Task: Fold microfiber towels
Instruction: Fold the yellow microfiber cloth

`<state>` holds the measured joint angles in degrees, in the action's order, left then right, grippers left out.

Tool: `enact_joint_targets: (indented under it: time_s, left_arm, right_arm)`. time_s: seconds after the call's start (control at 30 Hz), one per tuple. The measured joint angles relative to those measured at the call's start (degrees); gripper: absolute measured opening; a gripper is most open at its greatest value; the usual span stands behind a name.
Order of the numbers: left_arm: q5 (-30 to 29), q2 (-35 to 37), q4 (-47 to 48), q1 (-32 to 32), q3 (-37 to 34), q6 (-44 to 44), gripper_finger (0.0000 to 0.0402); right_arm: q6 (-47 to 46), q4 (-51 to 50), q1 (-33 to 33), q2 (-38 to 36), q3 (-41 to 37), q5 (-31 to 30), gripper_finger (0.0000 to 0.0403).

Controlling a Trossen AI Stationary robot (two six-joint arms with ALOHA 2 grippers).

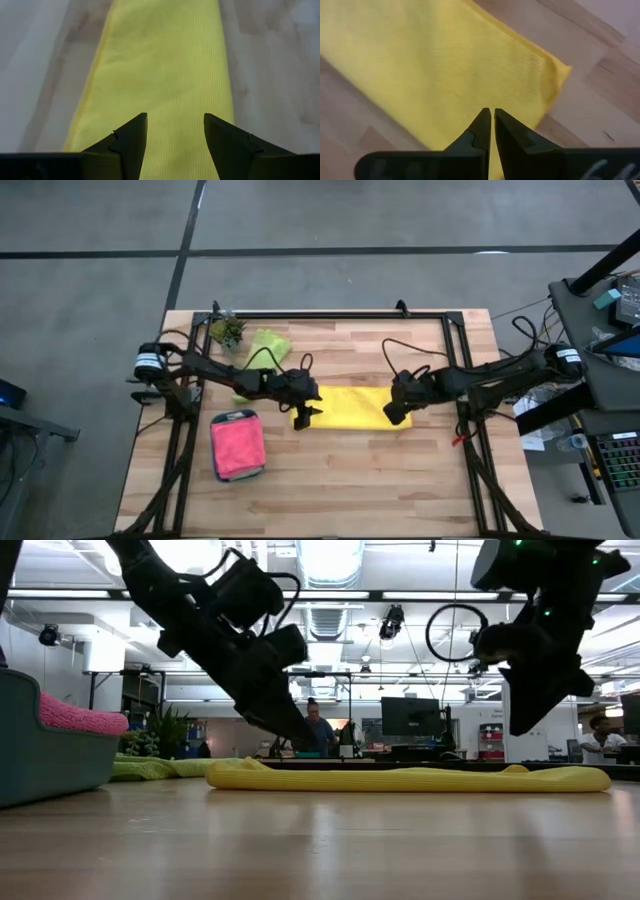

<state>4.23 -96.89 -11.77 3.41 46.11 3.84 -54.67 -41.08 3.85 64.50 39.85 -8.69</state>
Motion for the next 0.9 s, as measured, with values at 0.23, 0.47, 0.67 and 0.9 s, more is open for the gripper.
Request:
enact_joint_targets:
  time_s: [0.23,0.47,0.67,0.9]
  left_arm:
    - [-0.1,-2.5,0.7,-0.4,-0.1,-0.2,0.0180]
    - [-0.4,-3.6,1.8,-0.4,-0.3,-0.2,0.0180]
    - [-1.5,-3.6,1.9,-0.4,-0.4,-0.2,0.0180]
    - [-1.5,-3.6,1.8,-0.4,-0.4,-0.3,0.0180]
  right_arm:
    - [0.6,0.1,-5.0,-2.5,-3.0,3.2,0.0018]
    - [-5.5,0.0,-6.7,-5.6,-6.4,6.2,0.0056]
    - [-11.9,-0.1,-6.8,-5.7,-9.4,7.5,0.0130]
    - [-11.9,8.6,-6.8,-5.2,-13.3,9.6,0.0212]
